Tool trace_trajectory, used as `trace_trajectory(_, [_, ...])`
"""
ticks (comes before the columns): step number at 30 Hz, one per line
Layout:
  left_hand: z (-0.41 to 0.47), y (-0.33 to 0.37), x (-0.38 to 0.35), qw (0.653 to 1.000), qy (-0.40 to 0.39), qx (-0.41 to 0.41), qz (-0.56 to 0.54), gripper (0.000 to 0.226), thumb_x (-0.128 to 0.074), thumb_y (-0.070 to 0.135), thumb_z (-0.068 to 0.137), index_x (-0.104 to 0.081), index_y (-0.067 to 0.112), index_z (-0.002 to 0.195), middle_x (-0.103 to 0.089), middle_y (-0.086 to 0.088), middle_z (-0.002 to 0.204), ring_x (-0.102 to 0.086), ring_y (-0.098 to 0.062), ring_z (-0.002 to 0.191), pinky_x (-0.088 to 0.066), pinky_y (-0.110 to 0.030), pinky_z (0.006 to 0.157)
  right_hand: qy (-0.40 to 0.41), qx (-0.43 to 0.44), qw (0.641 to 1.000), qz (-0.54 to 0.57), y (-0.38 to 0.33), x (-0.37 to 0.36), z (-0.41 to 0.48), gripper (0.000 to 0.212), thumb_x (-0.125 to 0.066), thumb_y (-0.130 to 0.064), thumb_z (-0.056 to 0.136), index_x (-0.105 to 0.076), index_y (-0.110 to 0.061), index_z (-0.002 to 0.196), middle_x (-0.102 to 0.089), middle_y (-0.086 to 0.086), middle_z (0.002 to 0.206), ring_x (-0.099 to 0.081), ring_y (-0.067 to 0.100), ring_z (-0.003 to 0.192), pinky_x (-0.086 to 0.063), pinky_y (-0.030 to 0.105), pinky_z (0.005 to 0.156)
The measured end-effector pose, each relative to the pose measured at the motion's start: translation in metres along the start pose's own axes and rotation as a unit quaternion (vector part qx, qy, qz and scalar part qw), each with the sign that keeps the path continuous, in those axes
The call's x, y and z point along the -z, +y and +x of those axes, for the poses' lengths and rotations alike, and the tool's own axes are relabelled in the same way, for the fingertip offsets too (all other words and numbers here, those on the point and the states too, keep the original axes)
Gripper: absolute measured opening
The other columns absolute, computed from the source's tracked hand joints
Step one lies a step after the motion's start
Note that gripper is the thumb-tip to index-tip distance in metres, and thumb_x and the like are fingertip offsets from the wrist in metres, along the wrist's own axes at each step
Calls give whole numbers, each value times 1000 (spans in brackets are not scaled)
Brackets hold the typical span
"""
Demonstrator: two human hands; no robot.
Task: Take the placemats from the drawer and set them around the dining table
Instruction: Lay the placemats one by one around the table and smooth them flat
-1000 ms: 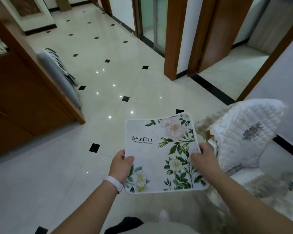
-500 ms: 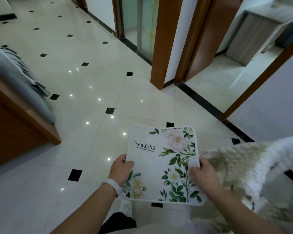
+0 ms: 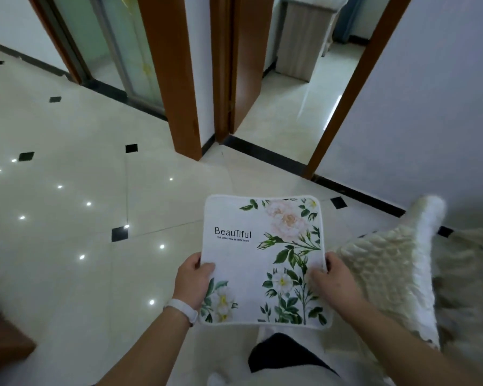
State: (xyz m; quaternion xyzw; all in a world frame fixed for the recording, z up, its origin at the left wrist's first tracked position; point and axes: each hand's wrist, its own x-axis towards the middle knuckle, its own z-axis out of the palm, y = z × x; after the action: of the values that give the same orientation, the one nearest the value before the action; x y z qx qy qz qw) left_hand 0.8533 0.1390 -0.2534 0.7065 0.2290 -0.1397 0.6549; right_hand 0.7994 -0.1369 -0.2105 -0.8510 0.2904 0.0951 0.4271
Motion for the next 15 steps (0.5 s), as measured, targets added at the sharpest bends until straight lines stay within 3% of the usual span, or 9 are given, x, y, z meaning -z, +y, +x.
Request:
trace_trajectory(3, [33,18,-28,1000,-14,7,21,19,-63,3,81,-72,18,90,-75,-5,88,-70,-28,85,-56,-44,81,12,-19,1000,14,1,5,35,19,-54,-12,90,-56,-17,109,-65,-1,94,-61,10,80,-43,23,59])
trace_trajectory(7, [83,47,-61,999,-24,10,46,18,-62,2,83,-71,16,90,-74,-6,87,-69,-27,80,-57,-41,76,13,-36,999,34,-2,3,102,19,-55,-13,91,-55,-15,110,-65,3,99,-58,14,81,-42,28,68])
trace_trajectory(10, [123,75,-83,996,-15,5,82,13,-63,9,77,-72,17,80,-73,-3,75,-67,-28,73,-55,-37,67,4,-50,998,36,-17,9,155,17,-55,-17,92,-55,-17,109,-63,1,97,-58,16,81,-42,30,70])
trace_trajectory(15, [183,140,-147,992,-30,8,126,19,-62,4,80,-73,19,83,-75,-4,81,-70,-31,81,-58,-50,78,-21,-45,997,59,-45,48,231,19,-54,-15,93,-50,-22,110,-61,-1,95,-56,7,74,-44,29,67])
